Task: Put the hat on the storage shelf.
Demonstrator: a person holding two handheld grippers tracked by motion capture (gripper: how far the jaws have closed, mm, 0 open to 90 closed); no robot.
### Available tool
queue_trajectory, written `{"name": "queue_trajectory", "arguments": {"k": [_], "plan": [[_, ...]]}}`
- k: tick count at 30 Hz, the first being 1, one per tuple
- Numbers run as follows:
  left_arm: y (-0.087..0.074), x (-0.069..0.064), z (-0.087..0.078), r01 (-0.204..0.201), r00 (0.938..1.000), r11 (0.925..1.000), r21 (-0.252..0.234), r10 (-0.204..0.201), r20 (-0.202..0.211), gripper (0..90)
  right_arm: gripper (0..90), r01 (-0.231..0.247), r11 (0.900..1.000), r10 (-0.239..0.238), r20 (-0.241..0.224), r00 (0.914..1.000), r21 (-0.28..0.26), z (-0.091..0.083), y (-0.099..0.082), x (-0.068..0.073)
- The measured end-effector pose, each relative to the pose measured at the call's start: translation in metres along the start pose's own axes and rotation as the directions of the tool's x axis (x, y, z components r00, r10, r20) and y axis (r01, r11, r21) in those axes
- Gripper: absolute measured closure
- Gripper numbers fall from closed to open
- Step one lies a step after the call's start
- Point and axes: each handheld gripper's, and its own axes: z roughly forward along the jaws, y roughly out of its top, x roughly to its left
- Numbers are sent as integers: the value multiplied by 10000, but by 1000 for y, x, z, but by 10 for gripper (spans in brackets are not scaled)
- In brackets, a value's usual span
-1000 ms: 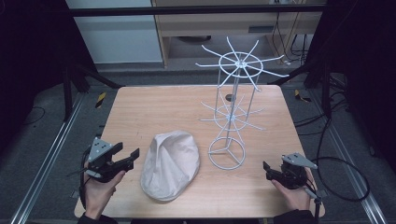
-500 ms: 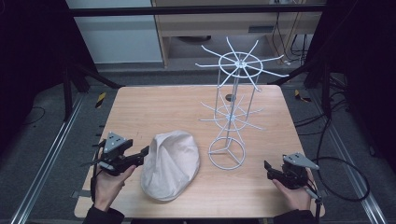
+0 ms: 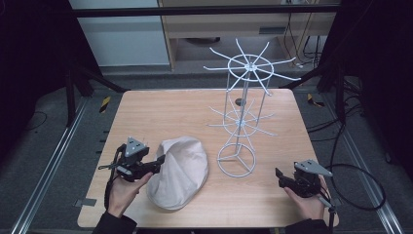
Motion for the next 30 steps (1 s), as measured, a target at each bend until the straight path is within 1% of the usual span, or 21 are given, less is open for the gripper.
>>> {"name": "queue_trajectory", "arguments": {"k": [4,5,6,9,10,11,12,13,16,18,24,27,30], "plan": [[1,-2,3,-18,10000,10000,48,17,80,358,277,28,10000,-28,9,10000,-22,0,0,-1],[1,-4,5,-48,9999,9998,195,46,101,358,278,-4,10000,4,-7,10000,-4,0,0,-1],[1,-4,5,-48,9999,9998,195,46,101,358,278,-4,10000,4,-7,10000,-4,0,0,-1],[1,-7,11,-132,9998,9989,460,125,144,358,282,-28,10000,28,-51,10000,19,0,0,-1],[1,-7,11,-132,9998,9989,460,125,144,358,282,-28,10000,28,-51,10000,19,0,0,-1],[1,-8,14,-181,9997,9981,584,171,170,358,283,-29,10000,29,-56,10000,26,0,0,-1],[1,-8,14,-181,9997,9981,584,171,170,358,284,-39,10000,39,-63,10000,37,0,0,-1],[1,-10,17,-226,9996,9971,720,216,157,358,285,-53,10000,54,-83,10000,57,0,0,-1],[-1,-11,22,-208,9997,9962,847,196,154,358,289,-63,10000,63,-100,9999,64,0,0,-2],[-1,-12,24,-268,9995,9949,970,250,194,358,291,-101,9999,102,-98,9999,74,0,0,-2],[-4,-14,30,-265,9995,9926,1187,242,207,364,300,-30,10000,31,-131,9999,68,1,-1,-2],[-6,-13,35,-194,9996,9898,1413,165,220,370,303,-36,9999,37,-158,9999,104,2,-1,-2],[-8,-13,38,-132,9997,9888,1488,97,239,376,304,-33,9999,35,-166,9999,118,2,-1,-2]]}}
